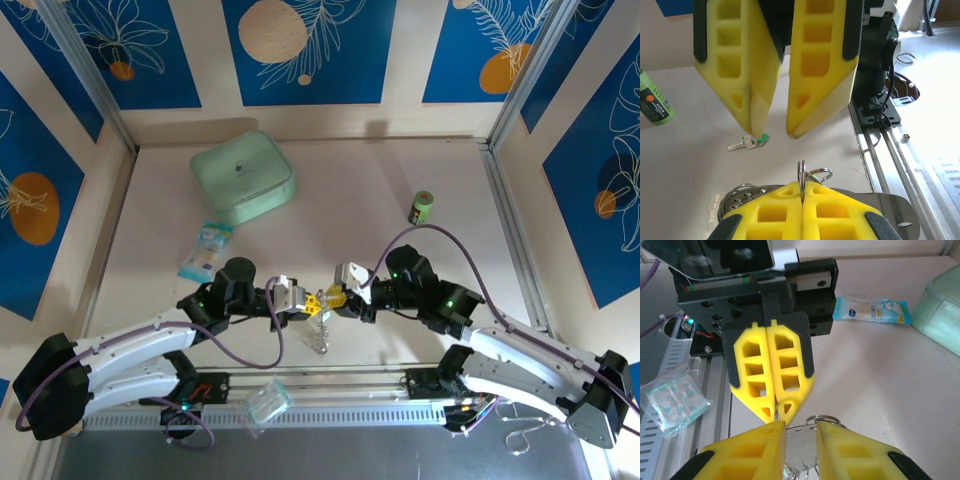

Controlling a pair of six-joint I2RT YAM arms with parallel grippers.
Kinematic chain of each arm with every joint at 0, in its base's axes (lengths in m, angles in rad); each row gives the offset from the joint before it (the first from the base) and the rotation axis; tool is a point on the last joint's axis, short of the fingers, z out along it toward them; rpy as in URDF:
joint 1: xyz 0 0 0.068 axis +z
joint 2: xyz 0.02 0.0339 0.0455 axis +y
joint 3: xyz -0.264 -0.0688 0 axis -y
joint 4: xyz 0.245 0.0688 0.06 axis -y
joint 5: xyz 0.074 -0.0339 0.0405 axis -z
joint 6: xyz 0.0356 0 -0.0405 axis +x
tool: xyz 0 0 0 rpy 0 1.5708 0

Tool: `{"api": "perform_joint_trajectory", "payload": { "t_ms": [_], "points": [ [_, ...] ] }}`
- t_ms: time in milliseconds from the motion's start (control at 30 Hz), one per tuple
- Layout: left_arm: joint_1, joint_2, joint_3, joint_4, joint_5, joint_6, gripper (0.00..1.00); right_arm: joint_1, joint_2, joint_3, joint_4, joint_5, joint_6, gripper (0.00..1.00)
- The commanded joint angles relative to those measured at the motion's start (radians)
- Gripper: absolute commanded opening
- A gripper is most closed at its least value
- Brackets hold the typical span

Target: Put the keys on the keyring

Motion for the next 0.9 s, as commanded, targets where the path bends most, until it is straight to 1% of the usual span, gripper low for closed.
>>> {"api": "perform_joint_trajectory", "payload": {
  "t_ms": [0,67,300,500,600,733,767,800,833,867],
  "points": [
    [-0.006,-0.010,0.008,0.037,0.024,0.015,0.00,0.003,-0.004,-0.011,-0.038,-0.046,0.001,0.24],
    [-0.006,-0.009,0.008,0.038,0.025,0.015,0.00,0.004,0.012,-0.006,-0.031,-0.070,0.009,0.24],
    [-0.006,-0.015,0.008,0.036,0.028,0.010,0.00,0.006,0.065,0.010,0.002,-0.062,-0.001,0.23],
    [-0.006,-0.012,0.008,0.046,0.036,0.007,0.00,0.006,0.101,0.019,0.012,-0.071,-0.010,0.21],
    [-0.006,-0.010,0.008,0.052,0.037,0.004,0.00,0.005,0.124,0.030,0.008,-0.080,-0.021,0.16],
    [-0.006,-0.010,0.009,0.049,0.034,0.003,0.00,0.004,0.134,0.039,0.010,-0.090,-0.034,0.02],
    [-0.006,-0.011,0.012,0.040,0.028,0.003,0.00,0.004,0.131,0.040,0.005,-0.089,-0.037,0.00],
    [-0.006,-0.013,0.014,0.027,0.020,0.004,0.01,0.004,0.129,0.045,-0.003,-0.087,-0.043,0.00],
    [-0.006,-0.015,0.019,0.007,0.010,0.010,0.10,0.003,0.127,0.053,-0.020,-0.082,-0.051,0.00],
    [-0.006,-0.018,0.025,-0.020,-0.004,0.020,0.15,0.003,0.125,0.062,-0.043,-0.076,-0.062,0.00]
  ]
}}
